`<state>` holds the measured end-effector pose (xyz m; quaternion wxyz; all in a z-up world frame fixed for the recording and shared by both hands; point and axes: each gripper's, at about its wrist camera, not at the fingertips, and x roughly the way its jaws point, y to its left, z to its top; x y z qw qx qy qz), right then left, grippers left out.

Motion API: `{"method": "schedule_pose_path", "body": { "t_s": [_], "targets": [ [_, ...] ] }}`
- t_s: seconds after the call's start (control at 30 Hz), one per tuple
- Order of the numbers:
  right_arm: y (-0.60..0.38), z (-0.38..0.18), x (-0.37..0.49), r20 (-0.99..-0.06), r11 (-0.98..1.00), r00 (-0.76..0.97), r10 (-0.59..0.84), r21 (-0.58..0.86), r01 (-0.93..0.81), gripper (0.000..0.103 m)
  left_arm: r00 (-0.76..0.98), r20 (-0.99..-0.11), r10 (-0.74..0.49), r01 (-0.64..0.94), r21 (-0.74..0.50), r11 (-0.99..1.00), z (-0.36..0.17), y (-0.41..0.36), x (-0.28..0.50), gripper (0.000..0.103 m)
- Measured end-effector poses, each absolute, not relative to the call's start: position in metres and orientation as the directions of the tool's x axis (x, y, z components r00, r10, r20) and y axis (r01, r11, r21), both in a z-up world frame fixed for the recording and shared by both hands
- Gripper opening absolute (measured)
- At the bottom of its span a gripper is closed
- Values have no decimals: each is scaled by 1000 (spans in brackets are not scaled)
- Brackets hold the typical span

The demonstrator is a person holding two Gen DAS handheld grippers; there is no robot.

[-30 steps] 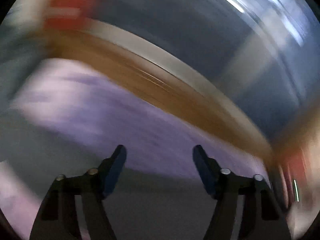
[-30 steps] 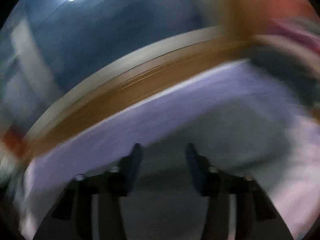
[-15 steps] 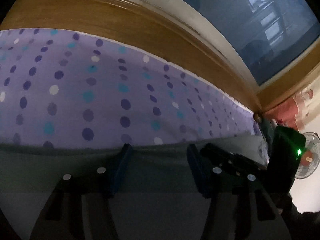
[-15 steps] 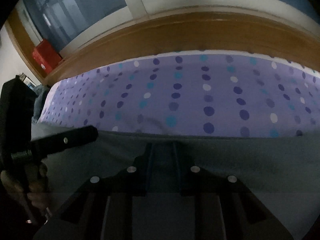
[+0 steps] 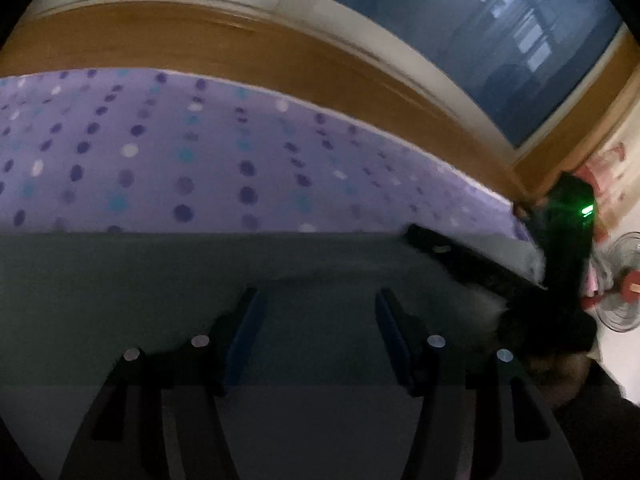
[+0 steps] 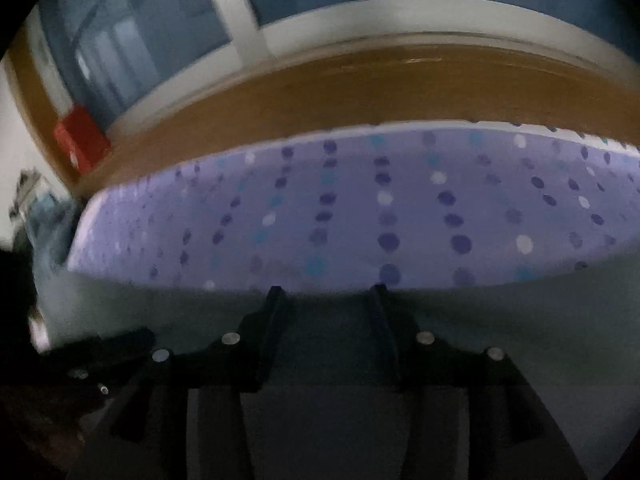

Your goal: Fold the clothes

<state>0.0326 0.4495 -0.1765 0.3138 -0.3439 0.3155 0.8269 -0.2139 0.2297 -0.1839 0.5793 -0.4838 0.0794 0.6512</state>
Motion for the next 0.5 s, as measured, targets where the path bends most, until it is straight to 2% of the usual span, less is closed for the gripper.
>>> {"method": "schedule_pose_path", "body": {
  "t_s": [0.03, 0.1, 0.17, 0.2, 0.27, 0.33, 0.4, 0.5],
  "targets": [
    [450, -170, 44, -777, -576, -550, 306, 309, -757, 44, 126, -731, 670, -838, -440, -323, -182, 230, -210, 59],
    [441, -146, 93, -753, -521, -515, 410, 270, -810, 45, 100, -749, 655, -850, -407, -335, -177, 231, -201, 59],
    [435, -126, 149, -720, -445, -451, 528, 218, -869, 53, 73, -765, 640, -861, -372, -346, -173, 232, -193, 59],
    [434, -118, 191, -708, -357, -372, 601, 178, -917, 57, 78, -764, 640, -859, -378, -347, -168, 231, -188, 59],
    [435, -111, 254, -700, -224, -256, 667, 139, -965, 57, 136, -732, 667, -850, -433, -302, -154, 232, -170, 59],
    [442, -118, 316, -716, -142, -178, 674, 111, -984, 57, 191, -700, 688, -880, -433, -196, -139, 246, -135, 59],
    [454, -138, 355, -755, -122, -155, 637, 100, -987, 57, 230, -687, 689, -923, -379, -69, -127, 274, -88, 59],
    [469, -169, 386, -808, -153, -228, 543, 173, -973, 57, 305, -669, 678, -936, -344, 81, -115, 337, -5, 59]
  ]
}}
